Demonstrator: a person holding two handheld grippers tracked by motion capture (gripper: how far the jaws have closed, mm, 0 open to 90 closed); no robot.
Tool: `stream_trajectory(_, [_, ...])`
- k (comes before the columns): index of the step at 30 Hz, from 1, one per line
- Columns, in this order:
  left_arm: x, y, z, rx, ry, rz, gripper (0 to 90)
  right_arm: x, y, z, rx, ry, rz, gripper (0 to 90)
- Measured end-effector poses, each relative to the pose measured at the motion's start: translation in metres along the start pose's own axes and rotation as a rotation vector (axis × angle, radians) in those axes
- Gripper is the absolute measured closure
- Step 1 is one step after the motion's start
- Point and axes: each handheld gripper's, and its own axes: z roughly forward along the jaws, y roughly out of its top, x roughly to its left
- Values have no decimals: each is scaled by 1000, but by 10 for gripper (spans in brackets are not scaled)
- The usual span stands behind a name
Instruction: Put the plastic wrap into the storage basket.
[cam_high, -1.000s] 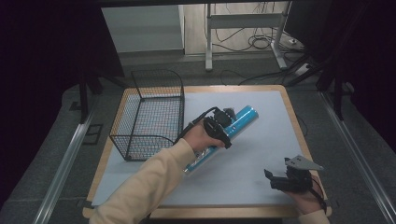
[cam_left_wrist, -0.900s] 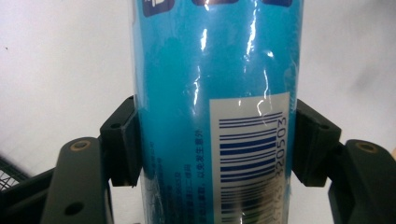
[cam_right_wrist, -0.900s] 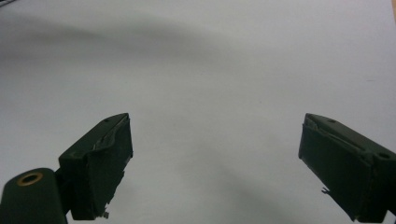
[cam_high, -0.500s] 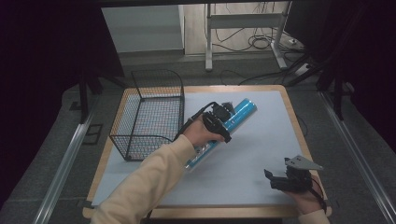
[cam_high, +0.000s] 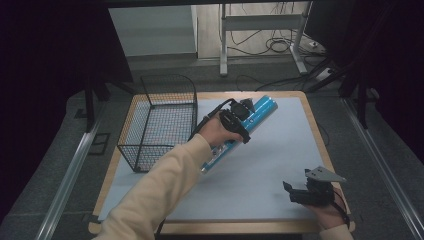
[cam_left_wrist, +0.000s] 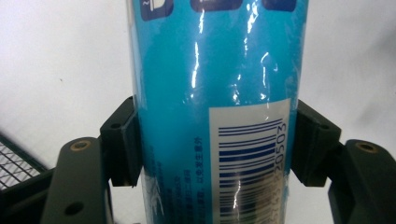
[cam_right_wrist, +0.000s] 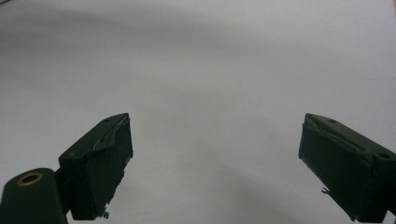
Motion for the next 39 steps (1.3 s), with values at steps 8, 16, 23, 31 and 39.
stream_trajectory(8, [7, 9, -10, -8, 19, 1, 318, 0, 0, 1, 1, 2, -1, 100])
stream_trajectory(16, [15, 13, -15, -13, 31, -8, 318, -1, 0, 0, 0, 1, 1, 100])
stream_trajectory(23, [25, 18, -30, -22, 50, -12, 319, -1, 0, 0, -1, 2, 4, 100])
stream_trajectory(31, [33, 19, -35, -18, 65, -14, 319, 0, 0, 0, 3, 3, 6, 100])
stream_trajectory(39, [42, 27, -47, -23, 93, -11, 319, -1, 0, 1, 4, 2, 5, 100])
